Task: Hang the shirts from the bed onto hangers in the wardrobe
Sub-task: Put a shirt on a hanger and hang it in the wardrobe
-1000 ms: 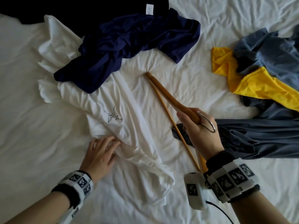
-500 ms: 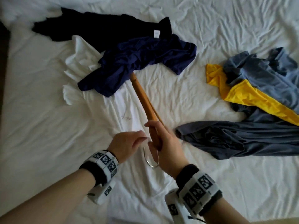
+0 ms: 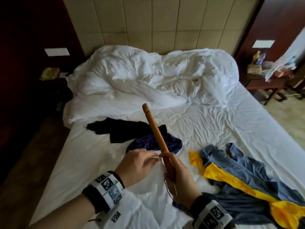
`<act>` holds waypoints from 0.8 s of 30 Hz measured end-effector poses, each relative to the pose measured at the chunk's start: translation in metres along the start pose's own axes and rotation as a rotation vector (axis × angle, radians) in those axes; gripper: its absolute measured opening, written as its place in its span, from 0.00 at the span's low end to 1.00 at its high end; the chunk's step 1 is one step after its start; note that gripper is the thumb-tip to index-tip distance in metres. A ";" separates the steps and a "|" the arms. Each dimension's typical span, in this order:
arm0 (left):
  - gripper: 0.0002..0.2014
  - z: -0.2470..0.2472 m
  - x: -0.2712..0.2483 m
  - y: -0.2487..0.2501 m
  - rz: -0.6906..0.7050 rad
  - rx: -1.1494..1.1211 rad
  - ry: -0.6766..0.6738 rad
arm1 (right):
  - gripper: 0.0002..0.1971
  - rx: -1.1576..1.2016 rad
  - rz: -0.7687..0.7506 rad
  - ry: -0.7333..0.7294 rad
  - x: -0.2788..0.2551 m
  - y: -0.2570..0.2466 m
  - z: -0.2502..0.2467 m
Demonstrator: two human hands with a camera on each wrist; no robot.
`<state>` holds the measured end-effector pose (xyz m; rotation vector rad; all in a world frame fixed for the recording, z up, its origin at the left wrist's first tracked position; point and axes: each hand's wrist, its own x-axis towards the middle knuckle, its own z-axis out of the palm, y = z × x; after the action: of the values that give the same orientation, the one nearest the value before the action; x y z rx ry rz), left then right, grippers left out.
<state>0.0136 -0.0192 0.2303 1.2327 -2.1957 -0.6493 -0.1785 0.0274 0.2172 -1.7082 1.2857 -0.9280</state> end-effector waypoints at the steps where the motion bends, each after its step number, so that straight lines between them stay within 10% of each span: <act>1: 0.14 -0.017 0.011 0.015 0.018 0.008 0.018 | 0.29 -0.005 -0.025 -0.001 0.007 -0.014 -0.013; 16: 0.22 -0.190 0.107 0.133 0.047 0.197 0.228 | 0.23 -0.475 -0.319 -0.042 0.073 -0.161 -0.155; 24: 0.21 -0.217 0.074 0.131 -0.068 0.447 -0.247 | 0.22 -0.552 -0.369 0.043 0.065 -0.197 -0.211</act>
<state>0.0422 -0.0545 0.4907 1.5187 -2.6104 -0.3581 -0.2752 -0.0355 0.4900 -2.4267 1.3630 -0.8629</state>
